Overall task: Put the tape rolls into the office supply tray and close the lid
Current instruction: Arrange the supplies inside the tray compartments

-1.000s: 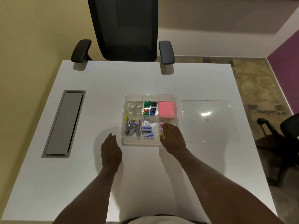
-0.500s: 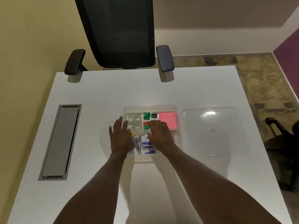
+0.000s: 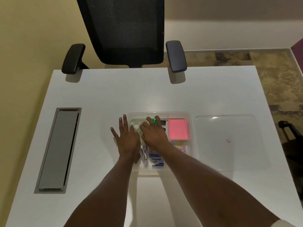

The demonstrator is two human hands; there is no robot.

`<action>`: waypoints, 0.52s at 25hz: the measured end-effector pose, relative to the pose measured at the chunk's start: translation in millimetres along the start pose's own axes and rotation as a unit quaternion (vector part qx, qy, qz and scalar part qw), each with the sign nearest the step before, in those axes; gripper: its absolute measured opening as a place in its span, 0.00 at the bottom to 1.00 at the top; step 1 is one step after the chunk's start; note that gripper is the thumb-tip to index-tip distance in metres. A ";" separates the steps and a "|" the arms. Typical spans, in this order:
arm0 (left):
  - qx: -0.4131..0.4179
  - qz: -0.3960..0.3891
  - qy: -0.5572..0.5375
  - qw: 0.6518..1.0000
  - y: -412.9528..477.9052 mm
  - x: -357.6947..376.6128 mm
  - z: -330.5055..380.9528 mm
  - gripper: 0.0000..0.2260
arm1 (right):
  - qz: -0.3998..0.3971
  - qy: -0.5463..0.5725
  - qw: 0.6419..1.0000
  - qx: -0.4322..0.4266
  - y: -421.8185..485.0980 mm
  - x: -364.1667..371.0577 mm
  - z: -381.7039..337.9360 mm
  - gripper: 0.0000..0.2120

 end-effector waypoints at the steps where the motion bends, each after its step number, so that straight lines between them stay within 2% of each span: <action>1: -0.008 0.002 -0.013 1.000 0.3 2.1 0.6 0.18 | -0.003 -0.003 1.000 -0.002 2.1 2.7 -1.2 0.15; 5: -0.026 0.008 -0.029 0.999 1.7 6.6 3.3 0.22 | -0.006 -0.004 1.000 -0.001 3.6 10.6 -3.0 0.19; 9: -0.031 -0.002 -0.015 0.999 4.7 4.3 5.4 0.27 | 0.015 -0.009 1.000 -0.016 0.2 9.4 0.7 0.18; 10: -0.040 0.002 -0.016 0.999 5.1 3.0 5.7 0.27 | 0.016 -0.015 1.000 -0.020 -0.4 9.0 2.1 0.17; 13: -0.054 0.017 -0.035 0.998 6.8 1.0 6.8 0.17 | 0.006 -0.027 0.999 -0.028 -1.6 9.1 4.0 0.16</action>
Point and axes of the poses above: each hand's wrist, its own y-axis towards the middle knuckle, its own x-axis out of the palm, z = x × y, the point moved 5 cm from there along y, towards the middle knuckle, and after that the axes turned 14 degrees about -y, right-handed, at the moved point
